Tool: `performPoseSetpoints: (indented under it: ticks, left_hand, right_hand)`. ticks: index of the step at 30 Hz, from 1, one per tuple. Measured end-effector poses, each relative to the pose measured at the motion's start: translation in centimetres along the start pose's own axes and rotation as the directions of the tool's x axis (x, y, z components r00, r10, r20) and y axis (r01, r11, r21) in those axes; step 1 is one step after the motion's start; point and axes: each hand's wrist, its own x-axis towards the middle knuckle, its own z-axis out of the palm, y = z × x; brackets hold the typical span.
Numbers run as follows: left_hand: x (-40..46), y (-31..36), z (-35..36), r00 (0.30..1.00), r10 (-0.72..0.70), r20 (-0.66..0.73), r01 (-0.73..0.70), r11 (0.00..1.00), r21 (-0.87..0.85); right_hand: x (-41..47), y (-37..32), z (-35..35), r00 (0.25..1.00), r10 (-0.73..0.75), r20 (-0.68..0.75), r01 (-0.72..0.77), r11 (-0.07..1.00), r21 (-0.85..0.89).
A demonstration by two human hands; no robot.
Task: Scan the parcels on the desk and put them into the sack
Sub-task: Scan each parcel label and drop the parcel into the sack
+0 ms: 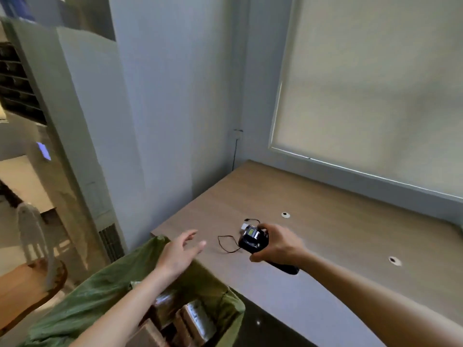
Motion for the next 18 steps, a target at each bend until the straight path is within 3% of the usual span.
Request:
performPoseSetpoints:
  ticks: [5,9,14,18]
  left_hand:
    - [1.0,10.5,6.2,0.973,0.205,0.110,-0.206,0.979,-0.001]
    - [-0.1,19.9,13.8,0.908,0.364,0.209,-0.365,0.930,-0.037]
    - [-5.6,31.5,26.6,0.776,0.513,0.367,-0.525,0.848,-0.076]
    - [-13.3,39.7,38.7,0.623,0.598,0.504,-0.617,0.772,-0.154]
  right_hand:
    - [-7.9,7.5,-8.3,0.965,0.216,-0.153,-0.217,0.976,0.007]
    - [-16.0,15.5,-13.6,0.883,0.387,-0.265,-0.382,0.921,0.071]
    - [-29.0,26.1,-18.3,0.737,0.576,-0.352,-0.556,0.814,0.167]
    - [-40.5,34.9,-20.8,0.590,0.701,-0.401,-0.677,0.700,0.228]
